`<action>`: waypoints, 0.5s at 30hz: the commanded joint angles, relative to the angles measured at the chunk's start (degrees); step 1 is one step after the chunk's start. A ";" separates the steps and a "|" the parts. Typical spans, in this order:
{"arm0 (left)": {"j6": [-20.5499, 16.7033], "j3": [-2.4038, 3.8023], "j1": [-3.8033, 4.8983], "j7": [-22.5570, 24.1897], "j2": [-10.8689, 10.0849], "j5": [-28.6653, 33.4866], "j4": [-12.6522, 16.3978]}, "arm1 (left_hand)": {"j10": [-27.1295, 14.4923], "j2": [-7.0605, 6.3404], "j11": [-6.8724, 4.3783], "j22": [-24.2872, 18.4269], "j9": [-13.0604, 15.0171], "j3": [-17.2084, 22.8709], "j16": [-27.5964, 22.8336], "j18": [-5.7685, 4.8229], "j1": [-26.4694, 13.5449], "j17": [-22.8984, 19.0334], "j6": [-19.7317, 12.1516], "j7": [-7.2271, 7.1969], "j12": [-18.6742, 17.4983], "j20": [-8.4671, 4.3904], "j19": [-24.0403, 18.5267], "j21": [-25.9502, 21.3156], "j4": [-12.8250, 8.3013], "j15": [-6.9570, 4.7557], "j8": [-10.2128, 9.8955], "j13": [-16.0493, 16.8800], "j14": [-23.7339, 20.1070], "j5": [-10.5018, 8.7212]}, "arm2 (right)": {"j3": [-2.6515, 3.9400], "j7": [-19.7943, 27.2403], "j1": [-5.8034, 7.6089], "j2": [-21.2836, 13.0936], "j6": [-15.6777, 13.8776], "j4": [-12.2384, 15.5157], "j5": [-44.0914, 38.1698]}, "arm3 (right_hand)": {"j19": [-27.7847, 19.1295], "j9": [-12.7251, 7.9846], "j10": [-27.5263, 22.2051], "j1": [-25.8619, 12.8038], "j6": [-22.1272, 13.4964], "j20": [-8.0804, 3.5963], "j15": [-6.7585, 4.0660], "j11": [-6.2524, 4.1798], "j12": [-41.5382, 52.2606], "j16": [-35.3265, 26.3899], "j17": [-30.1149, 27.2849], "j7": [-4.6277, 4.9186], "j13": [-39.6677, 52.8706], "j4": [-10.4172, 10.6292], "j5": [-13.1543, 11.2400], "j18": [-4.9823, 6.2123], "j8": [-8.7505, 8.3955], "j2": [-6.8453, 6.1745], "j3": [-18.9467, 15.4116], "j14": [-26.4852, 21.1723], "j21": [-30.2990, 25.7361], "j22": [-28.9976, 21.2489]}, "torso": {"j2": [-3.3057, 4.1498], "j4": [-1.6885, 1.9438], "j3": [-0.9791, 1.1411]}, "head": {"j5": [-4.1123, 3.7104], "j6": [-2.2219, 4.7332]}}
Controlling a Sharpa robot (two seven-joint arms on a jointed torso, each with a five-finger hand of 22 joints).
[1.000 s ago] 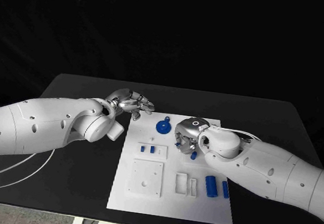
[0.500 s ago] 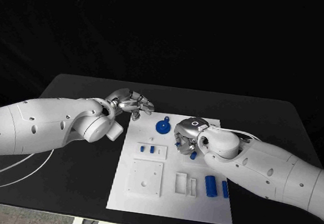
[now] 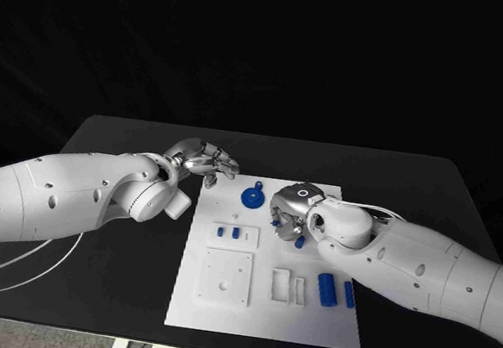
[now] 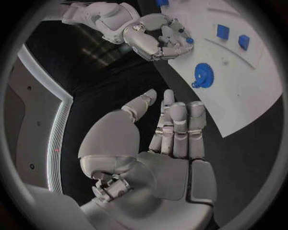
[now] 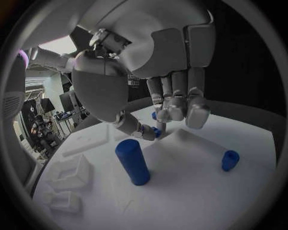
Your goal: Assemble the parts on the task board
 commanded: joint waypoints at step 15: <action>1.49 0.02 0.03 -0.23 0.06 0.18 0.03 | -0.15 -0.87 0.88 0.06 -0.13 -0.07 -0.24 3.71 -0.58 0.02 -0.27 0.43 -0.51 -0.98 -0.05 -0.33 0.35 0.42 0.01 0.24 -0.02 -0.42 | -0.18 -0.82 -0.46 -1.66 -4.14 1.96 0.09 | 1.25 0.41 1.36 -1.41 1.26 -0.61 -0.57 -0.26 -0.05 -0.16 0.27 -0.40 -0.15 0.48 -0.37 6.60 0.78 -0.72 -0.27 1.26 0.58 0.24 | 0.01 0.00 0.01 | 0.08 0.33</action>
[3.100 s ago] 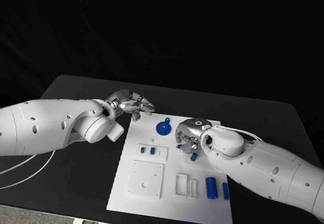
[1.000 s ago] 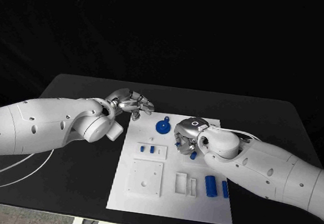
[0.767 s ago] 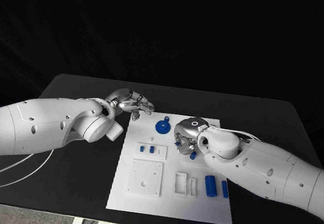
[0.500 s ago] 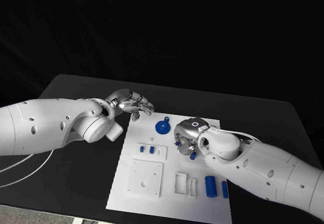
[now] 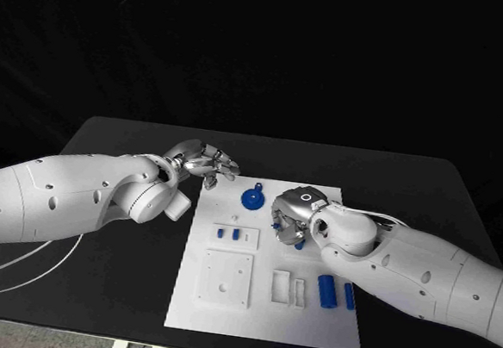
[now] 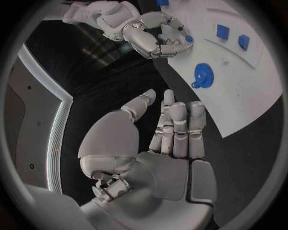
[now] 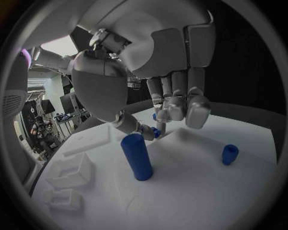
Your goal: Assemble the parts on the task board
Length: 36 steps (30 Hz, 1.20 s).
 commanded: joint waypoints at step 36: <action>4.51 0.05 0.06 -13.43 1.17 8.92 2.45 | -2.38 -2.73 1.78 -0.74 -3.36 -0.24 -3.32 4.18 -2.87 -1.28 -1.33 1.17 -4.50 -0.13 -0.38 -2.32 2.71 1.45 -2.02 0.25 -0.40 -3.89 | 8.17 -3.32 0.47 -2.78 -3.08 8.25 4.23 | 0.63 0.00 0.72 0.12 0.51 -0.37 -0.17 -0.05 -0.33 -0.53 0.25 -0.05 -0.13 1.48 -3.27 6.63 0.07 -1.15 0.50 0.67 0.15 -0.04 | -0.03 -0.03 0.07 | -0.22 2.37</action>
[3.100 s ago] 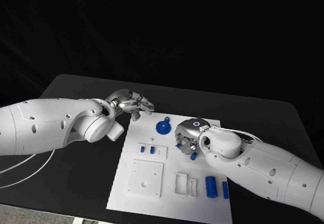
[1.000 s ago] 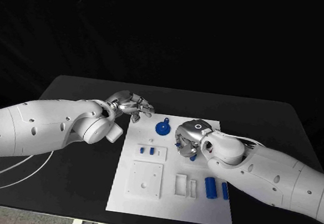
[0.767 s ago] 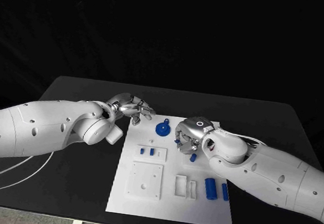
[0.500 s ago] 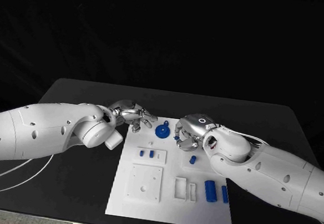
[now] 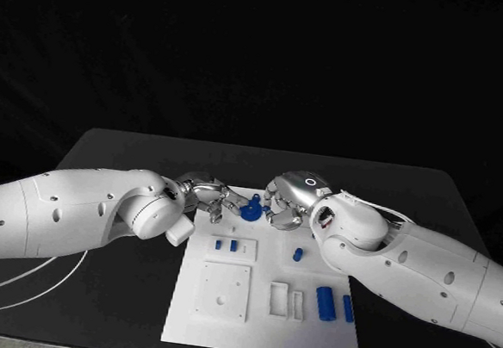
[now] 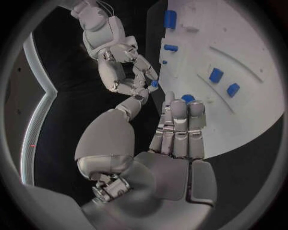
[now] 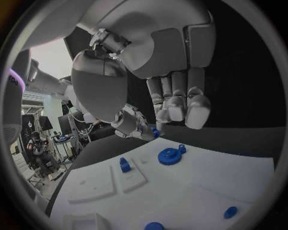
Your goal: Assemble the parts on the task board
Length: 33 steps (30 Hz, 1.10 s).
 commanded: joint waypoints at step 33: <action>-11.67 0.01 0.04 0.88 2.86 11.64 1.16 | -2.79 0.72 2.29 -1.95 -2.35 0.42 -6.36 5.29 3.47 -2.51 -0.23 0.55 -5.72 1.62 0.81 -2.83 -4.00 1.70 -0.26 -3.25 2.04 -0.14 | 0.99 -1.77 0.06 3.28 -1.01 -2.24 3.80 | 0.35 0.10 0.31 0.25 0.18 -0.34 -0.12 -0.04 -0.37 -0.38 0.14 0.05 -0.06 0.32 -0.51 6.71 0.09 -0.64 -0.16 0.40 0.15 -0.04 | 0.08 0.12 0.02 | -0.20 0.28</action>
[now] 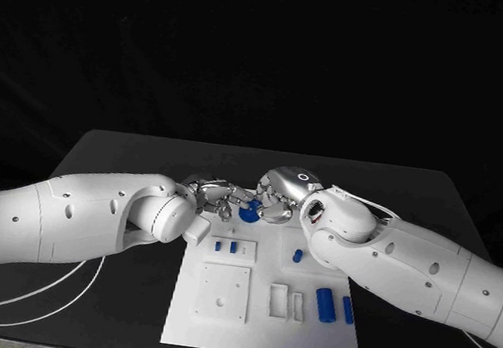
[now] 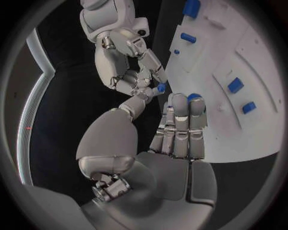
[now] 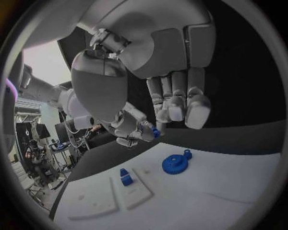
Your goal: Assemble the parts on the task board
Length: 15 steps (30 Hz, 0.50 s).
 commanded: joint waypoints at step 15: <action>-0.76 0.03 0.04 -0.58 0.54 0.47 0.15 | 0.50 -0.19 0.95 0.00 -0.25 0.21 -0.68 5.33 0.80 0.10 0.93 -0.09 -0.28 -0.04 0.53 -0.34 -0.35 -0.25 0.63 -0.27 0.29 -0.11 | 0.04 -0.29 0.02 0.82 0.01 -0.30 0.40 | -0.03 0.09 0.31 0.08 0.28 -0.35 -0.23 -0.04 -0.38 -0.42 0.06 0.18 -0.07 0.35 -0.43 6.72 0.17 -0.36 -0.21 0.34 0.15 -0.05 | 0.02 0.05 -0.01 | 0.02 -0.11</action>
